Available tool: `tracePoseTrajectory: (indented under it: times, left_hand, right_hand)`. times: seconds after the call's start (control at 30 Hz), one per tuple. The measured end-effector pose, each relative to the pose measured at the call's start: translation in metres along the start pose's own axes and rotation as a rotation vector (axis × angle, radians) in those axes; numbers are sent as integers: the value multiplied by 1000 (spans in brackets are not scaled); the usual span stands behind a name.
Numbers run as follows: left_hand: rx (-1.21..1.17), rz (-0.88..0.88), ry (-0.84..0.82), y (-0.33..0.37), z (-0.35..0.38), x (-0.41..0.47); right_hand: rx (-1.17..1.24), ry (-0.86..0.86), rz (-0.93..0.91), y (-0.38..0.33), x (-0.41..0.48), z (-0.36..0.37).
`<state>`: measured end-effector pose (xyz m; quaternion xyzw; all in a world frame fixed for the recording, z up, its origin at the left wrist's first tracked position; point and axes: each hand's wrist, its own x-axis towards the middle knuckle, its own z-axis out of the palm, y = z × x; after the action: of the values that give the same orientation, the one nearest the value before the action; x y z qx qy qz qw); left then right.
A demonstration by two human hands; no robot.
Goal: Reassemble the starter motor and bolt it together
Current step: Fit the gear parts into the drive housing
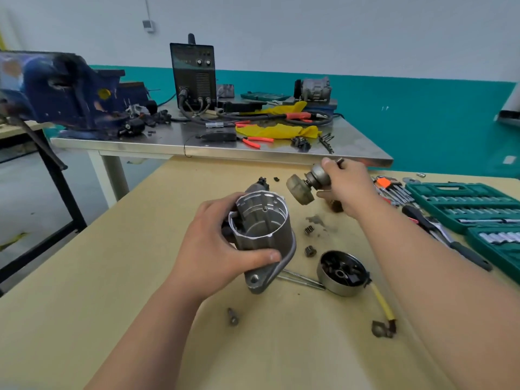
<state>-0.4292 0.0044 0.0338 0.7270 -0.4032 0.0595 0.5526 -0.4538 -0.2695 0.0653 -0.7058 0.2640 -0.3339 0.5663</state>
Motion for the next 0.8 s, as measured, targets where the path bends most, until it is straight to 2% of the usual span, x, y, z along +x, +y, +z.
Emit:
tracePoseTrajectory:
  times: [0.2,0.33,0.47,0.53,0.6,0.67,0.7,0.8]
  left_hand:
    - [135,46,-192,29,17,-32]
    - [176,-15,-324,35,21,-28]
    - [280,3,-405,46,28,-26]
    - [318,18,-416,49,29,-26]
    - [324,7,-448,50,29,-25]
    - [283,-34,-489,49,27,-25]
    - [250,-60,-493,49,26,-26]
    - [156,-100,-454,45,25,-28]
  right_hand:
    - [96,30,65,8,-41,-39]
    - [454,47,237,11,-61,-55]
    - [722,-37,411,-2,-87,-66]
    - [651,-76,463,-13,-96,-70]
    - [471,-117,444,-23,-100,-70]
    - [393,-114,415,-30,-105,-65]
    - [443,-97,432,-31,-109,-61]
    - [859,-60,563,-27,-119,-50]
